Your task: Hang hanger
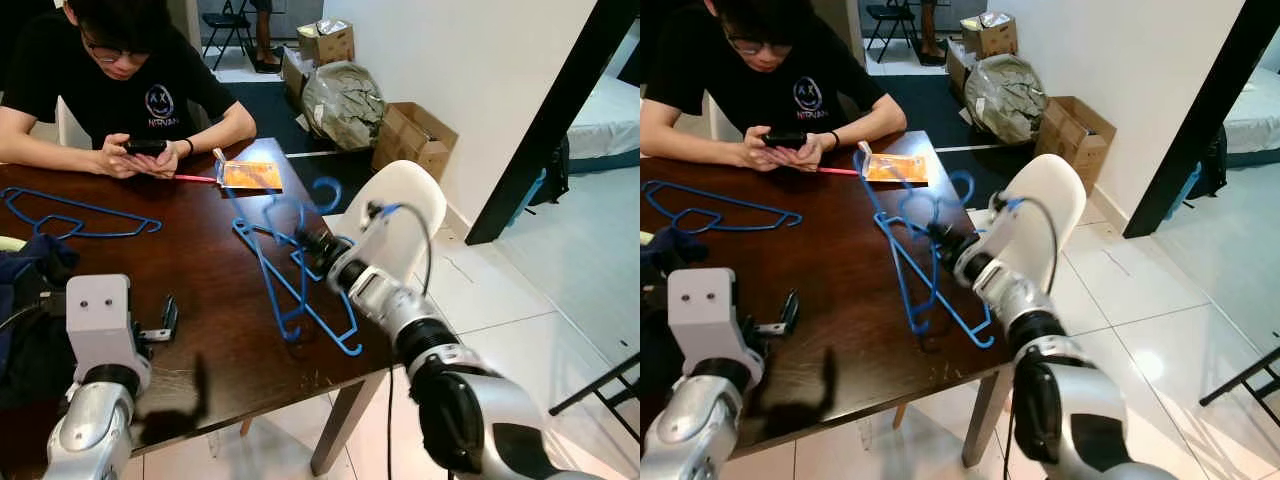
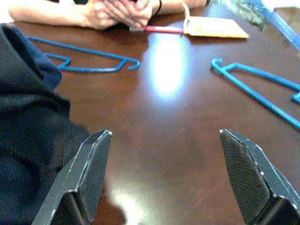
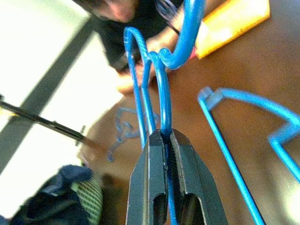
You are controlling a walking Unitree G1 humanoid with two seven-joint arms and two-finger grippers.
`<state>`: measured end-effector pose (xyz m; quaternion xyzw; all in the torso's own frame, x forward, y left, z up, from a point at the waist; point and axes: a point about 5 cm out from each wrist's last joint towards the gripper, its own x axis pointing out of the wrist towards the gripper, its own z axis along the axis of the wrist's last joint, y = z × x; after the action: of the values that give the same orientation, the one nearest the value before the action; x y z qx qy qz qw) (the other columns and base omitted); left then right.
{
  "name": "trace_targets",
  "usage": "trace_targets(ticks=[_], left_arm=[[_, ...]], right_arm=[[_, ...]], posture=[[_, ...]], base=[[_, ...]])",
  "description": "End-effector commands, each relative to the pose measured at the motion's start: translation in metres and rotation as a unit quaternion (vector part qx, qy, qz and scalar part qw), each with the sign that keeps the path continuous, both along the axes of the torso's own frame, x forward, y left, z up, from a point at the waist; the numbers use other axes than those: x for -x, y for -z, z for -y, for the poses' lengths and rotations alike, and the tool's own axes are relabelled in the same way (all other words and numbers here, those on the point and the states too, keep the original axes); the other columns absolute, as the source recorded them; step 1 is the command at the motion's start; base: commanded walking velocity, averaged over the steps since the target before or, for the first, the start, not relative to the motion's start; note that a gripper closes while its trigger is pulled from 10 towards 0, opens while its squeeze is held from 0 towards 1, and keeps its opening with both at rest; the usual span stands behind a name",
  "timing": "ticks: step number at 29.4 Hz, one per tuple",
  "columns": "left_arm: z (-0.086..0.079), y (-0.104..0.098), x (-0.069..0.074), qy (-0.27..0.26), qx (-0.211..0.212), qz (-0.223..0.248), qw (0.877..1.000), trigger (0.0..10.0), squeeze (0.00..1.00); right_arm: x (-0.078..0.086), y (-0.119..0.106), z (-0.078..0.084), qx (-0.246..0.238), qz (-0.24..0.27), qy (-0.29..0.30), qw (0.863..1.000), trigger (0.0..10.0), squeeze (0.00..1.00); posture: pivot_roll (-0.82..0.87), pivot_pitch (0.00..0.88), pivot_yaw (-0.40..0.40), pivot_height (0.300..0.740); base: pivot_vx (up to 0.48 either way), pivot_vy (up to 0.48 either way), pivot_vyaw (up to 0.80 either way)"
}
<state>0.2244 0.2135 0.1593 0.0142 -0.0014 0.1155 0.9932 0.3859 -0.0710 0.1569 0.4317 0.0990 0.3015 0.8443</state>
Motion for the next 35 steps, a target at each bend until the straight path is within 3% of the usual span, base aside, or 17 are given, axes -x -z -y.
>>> trace_targets(ticks=[1, 5, 6, 11, 12, 13, 14, 17, 18, 20, 21, 22, 23, 24, 25, 28, 35], left_arm=[[0.001, 0.002, -0.002, 0.011, 0.013, 0.0, 1.0, 10.0, 0.0], [0.012, -0.013, -0.013, 0.061, 0.039, 0.039, 0.997, 10.0, 0.0], [0.027, -0.045, -0.025, 0.134, 0.113, 0.115, 0.978, 10.0, 0.0], [0.031, -0.056, -0.028, 0.158, 0.144, 0.142, 0.966, 10.0, 0.0], [0.036, -0.082, -0.029, 0.211, 0.22, 0.208, 0.929, 10.0, 0.0], [0.036, -0.082, -0.029, 0.211, 0.22, 0.208, 0.929, 10.0, 0.0], [0.037, -0.108, -0.024, 0.274, 0.278, 0.269, 0.881, 10.0, 0.0], [0.037, -0.108, -0.024, 0.274, 0.278, 0.269, 0.881, 10.0, 0.0], [0.034, -0.127, -0.016, 0.329, 0.314, 0.318, 0.832, 10.0, 0.0], [0.034, -0.127, -0.016, 0.329, 0.314, 0.318, 0.832, 10.0, 0.0], [0.026, -0.139, -0.007, 0.378, 0.337, 0.35, 0.788, 10.0, 0.0], [0.026, -0.139, -0.007, 0.378, 0.337, 0.35, 0.788, 10.0, 0.0], [0.018, -0.144, 0.0, 0.414, 0.345, 0.363, 0.76, 10.0, 0.0], [0.018, -0.144, 0.0, 0.414, 0.345, 0.363, 0.76, 10.0, 0.0], [0.009, -0.146, 0.004, 0.433, 0.352, 0.371, 0.742, 10.0, 0.0], [0.009, -0.146, 0.004, 0.433, 0.352, 0.371, 0.742, 10.0, 0.0], [-0.003, -0.145, 0.012, 0.476, 0.354, 0.363, 0.718, 10.0, 0.0]], right_arm=[[-0.001, -0.006, 0.004, -0.024, 0.014, -0.006, 1.0, 0.0, 0.0], [-0.001, -0.018, 0.019, -0.055, 0.055, -0.018, 0.997, 0.0, 0.0], [0.003, -0.033, 0.035, -0.08, 0.107, -0.034, 0.99, 0.0, 0.0], [0.004, -0.038, 0.04, -0.088, 0.126, -0.042, 0.987, 0.0, 0.0], [0.009, -0.044, 0.046, -0.089, 0.152, -0.058, 0.983, 0.0, 0.0], [0.009, -0.044, 0.046, -0.089, 0.152, -0.058, 0.983, 0.0, 0.0], [0.014, -0.049, 0.05, -0.088, 0.177, -0.077, 0.977, 0.0, 0.0], [0.014, -0.049, 0.05, -0.088, 0.177, -0.077, 0.977, 0.0, 0.0], [0.019, -0.053, 0.052, -0.09, 0.199, -0.097, 0.971, 0.0, 0.0], [0.019, -0.053, 0.052, -0.09, 0.199, -0.097, 0.971, 0.0, 0.0], [0.026, -0.059, 0.052, -0.092, 0.223, -0.123, 0.963, 0.0, 0.0], [0.026, -0.059, 0.052, -0.092, 0.223, -0.123, 0.963, 0.0, 0.0], [0.033, -0.064, 0.05, -0.097, 0.242, -0.152, 0.953, 0.0, 0.0], [0.033, -0.064, 0.05, -0.097, 0.242, -0.152, 0.953, 0.0, 0.0], [0.042, -0.069, 0.048, -0.102, 0.263, -0.184, 0.942, 0.0, 0.0], [0.042, -0.069, 0.048, -0.102, 0.263, -0.184, 0.942, 0.0, 0.0], [0.066, -0.085, 0.045, -0.118, 0.306, -0.259, 0.908, 0.0, 0.0]], posture=[[0.2, 0.014, -0.108, 0.74], [0.19, 0.005, -0.106, 0.74], [0.18, 0.0, -0.1, 0.74], [0.18, 0.0, -0.1, 0.74], [0.17, 0.0, -0.095, 0.74], [0.17, 0.0, -0.095, 0.74], [0.17, 0.0, -0.093, 0.74], [0.17, 0.0, -0.093, 0.74], [0.17, 0.0, -0.089, 0.74], [0.17, 0.0, -0.089, 0.74], [0.16, 0.0, -0.083, 0.74], [0.16, 0.0, -0.083, 0.74], [0.16, 0.0, -0.082, 0.74], [0.16, 0.0, -0.082, 0.74], [0.16, 0.0, -0.081, 0.74], [0.16, 0.0, -0.081, 0.74], [0.16, 0.0, -0.081, 0.74]], base=[[0.0, 0.0, 0.0], [0.0, 0.0, 0.0], [0.0, 0.0, 0.0], [0.0, 0.0, 0.0], [0.0, 0.0, 0.0], [0.0, 0.0, 0.0], [0.0, 0.0, 0.0], [0.0, 0.0, 0.0], [0.0, 0.0, 0.0], [0.0, 0.0, 0.0], [0.0, 0.0, 0.0], [0.0, 0.0, 0.0], [0.0, 0.0, 0.0], [0.0, 0.0, 0.0], [0.0, 0.0, 0.0], [0.0, 0.0, 0.0], [0.0, 0.0, 0.0]])
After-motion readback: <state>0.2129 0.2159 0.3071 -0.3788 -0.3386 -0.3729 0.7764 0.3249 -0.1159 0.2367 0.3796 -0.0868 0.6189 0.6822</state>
